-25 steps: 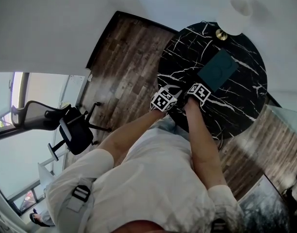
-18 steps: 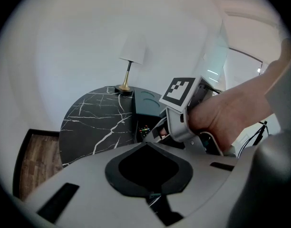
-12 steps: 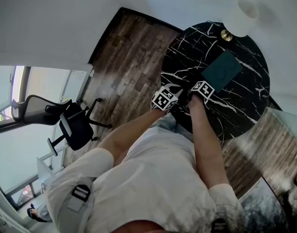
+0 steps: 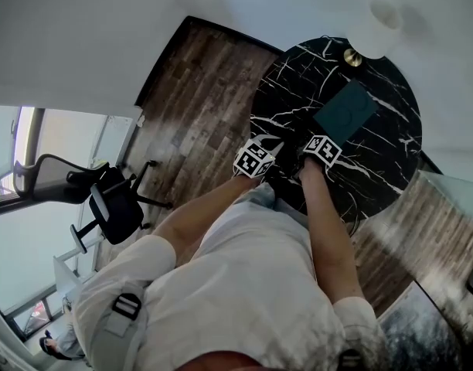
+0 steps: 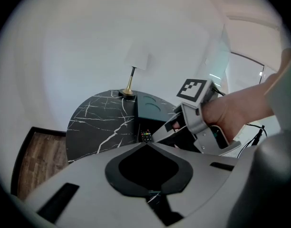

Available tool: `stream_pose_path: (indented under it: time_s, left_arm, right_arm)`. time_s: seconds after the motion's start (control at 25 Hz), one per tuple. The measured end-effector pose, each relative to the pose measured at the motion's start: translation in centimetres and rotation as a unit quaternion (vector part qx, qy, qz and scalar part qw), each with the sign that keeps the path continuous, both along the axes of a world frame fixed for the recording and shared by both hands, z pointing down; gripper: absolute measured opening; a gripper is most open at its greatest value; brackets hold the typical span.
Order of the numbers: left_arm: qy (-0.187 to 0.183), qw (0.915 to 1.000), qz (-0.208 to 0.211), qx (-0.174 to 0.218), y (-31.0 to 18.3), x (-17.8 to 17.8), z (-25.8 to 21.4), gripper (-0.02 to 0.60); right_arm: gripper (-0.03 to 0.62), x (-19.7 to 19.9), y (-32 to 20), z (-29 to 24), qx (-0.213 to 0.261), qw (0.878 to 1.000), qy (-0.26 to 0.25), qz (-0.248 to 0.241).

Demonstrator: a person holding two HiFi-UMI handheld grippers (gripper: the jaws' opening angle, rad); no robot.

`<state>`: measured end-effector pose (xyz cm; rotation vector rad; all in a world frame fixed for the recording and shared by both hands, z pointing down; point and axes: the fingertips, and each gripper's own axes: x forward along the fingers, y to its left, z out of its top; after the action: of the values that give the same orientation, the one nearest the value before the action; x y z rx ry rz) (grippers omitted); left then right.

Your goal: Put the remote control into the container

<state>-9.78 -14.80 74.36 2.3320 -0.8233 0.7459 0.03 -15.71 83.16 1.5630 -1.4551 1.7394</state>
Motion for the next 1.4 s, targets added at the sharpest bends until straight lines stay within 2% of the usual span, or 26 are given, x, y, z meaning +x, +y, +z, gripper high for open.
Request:
stream_pose_path:
  time_s: [0.12, 0.24, 0.36, 0.48, 0.6, 0.68, 0.76, 0.96, 1.04, 1.12, 1.2, 1.4]
  left_arm:
    - [0.029, 0.9994, -0.009, 0.013, 0.2, 0.7, -2.0, 0.006]
    - [0.074, 0.9965, -0.023, 0.03, 0.0, 1.7, -5.0, 0.006]
    - [0.125, 0.9902, -0.033, 0.053, 0.1, 3.0, -9.3, 0.006]
    - [0.16, 0.9835, -0.01, 0.084, 1.1, 5.3, -14.4, 0.006]
    - [0.171, 0.9769, 0.041, 0.122, 3.2, 8.1, -17.8, 0.006]
    - [0.178, 0.9703, 0.067, 0.149, 4.5, 9.5, -19.6, 0.006]
    - [0.194, 0.9633, 0.075, 0.17, 5.5, 10.4, -21.7, 0.006]
    - [0.236, 0.9417, 0.095, 0.22, 7.3, 13.1, -26.8, 0.006]
    - [0.245, 0.9303, 0.115, 0.247, 8.1, 14.3, -28.5, 0.006]
    - [0.252, 0.9224, 0.129, 0.263, 8.8, 15.4, -29.6, 0.006]
    - [0.255, 0.9206, 0.13, 0.266, 9.3, 16.1, -30.0, 0.006]
    - [0.252, 0.9263, 0.121, 0.253, 9.6, 16.6, -29.4, 0.006]
  right_arm:
    - [0.19, 0.7, 0.7, -4.4, 0.079, 0.996, -0.019, -0.024]
    - [0.19, 1.8, 1.5, -10.2, 0.189, 0.979, -0.023, -0.071]
    - [0.176, 3.6, 2.7, -16.7, 0.303, 0.946, 0.005, -0.112]
    - [0.126, 5.2, 4.4, -23.1, 0.405, 0.901, 0.045, -0.147]
    - [0.066, 6.2, 6.4, -27.6, 0.466, 0.862, 0.091, -0.176]
    - [0.04, 6.8, 7.4, -30.1, 0.492, 0.844, 0.112, -0.182]
    - [0.029, 7.4, 8.4, -32.3, 0.513, 0.83, 0.123, -0.178]
    - [0.011, 9.3, 10.5, -36.5, 0.554, 0.804, 0.146, -0.16]
    - [0.011, 10.1, 11.2, -37.5, 0.562, 0.8, 0.151, -0.149]
    - [0.011, 10.9, 11.7, -38.1, 0.566, 0.798, 0.155, -0.138]
    - [0.011, 11.5, 12.1, -38.2, 0.566, 0.798, 0.159, -0.133]
    - [0.009, 12.1, 12.4, -37.9, 0.561, 0.8, 0.164, -0.133]
